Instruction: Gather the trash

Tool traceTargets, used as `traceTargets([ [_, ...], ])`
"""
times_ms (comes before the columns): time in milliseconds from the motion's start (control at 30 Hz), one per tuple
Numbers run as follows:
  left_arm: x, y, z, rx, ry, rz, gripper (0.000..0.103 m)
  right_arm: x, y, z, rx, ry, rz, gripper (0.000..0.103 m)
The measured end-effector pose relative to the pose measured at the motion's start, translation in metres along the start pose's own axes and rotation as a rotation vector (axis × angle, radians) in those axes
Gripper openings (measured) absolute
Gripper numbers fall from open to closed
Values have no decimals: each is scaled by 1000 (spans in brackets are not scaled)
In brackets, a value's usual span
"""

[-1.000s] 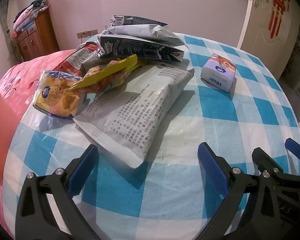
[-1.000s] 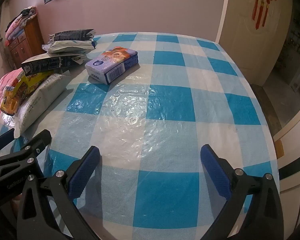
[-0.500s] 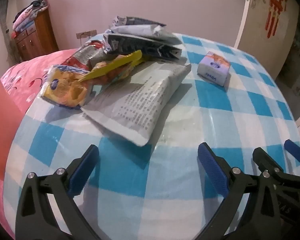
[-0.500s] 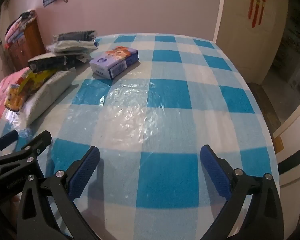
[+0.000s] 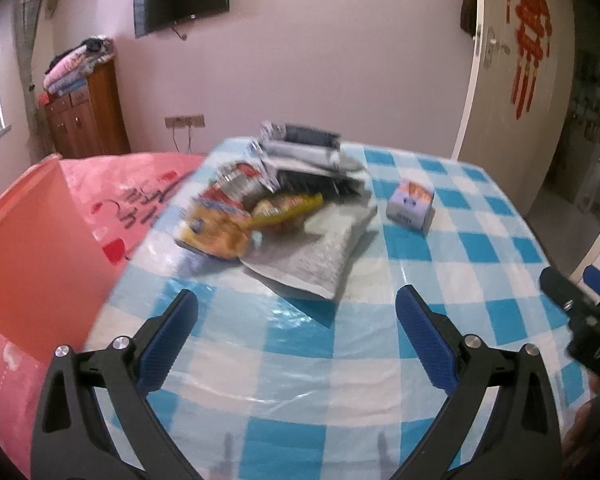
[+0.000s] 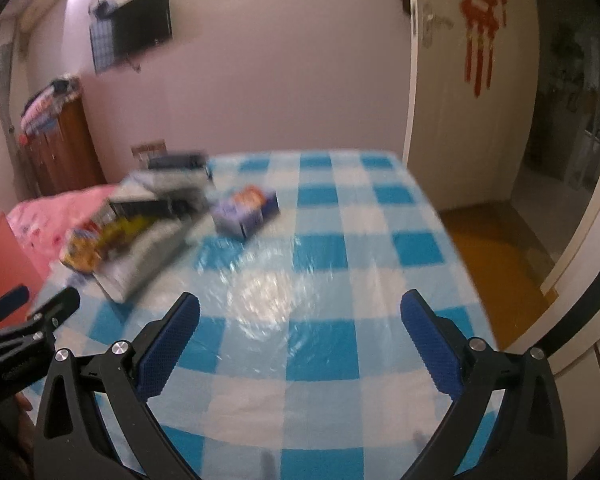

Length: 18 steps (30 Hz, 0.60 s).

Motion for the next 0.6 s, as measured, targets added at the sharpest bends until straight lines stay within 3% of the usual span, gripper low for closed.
traceTargets([
  [200, -17, 37, -10, 67, -8, -17, 99, -6, 46, -21, 100, -9, 0, 99],
  [600, -58, 97, -28, 172, 49, -49, 99, -26, 97, -29, 192, 27, 12, 99],
])
Point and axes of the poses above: each gripper's, at about its wrist camera, not at the fingertips, and y roughly against the way its jaws point, x to its right, z to its underside, the point moved 9 cm from there along -y, roughly the way its jaws point, and after that the axes turned 5 degrees about -x, right-handed, at the moved point
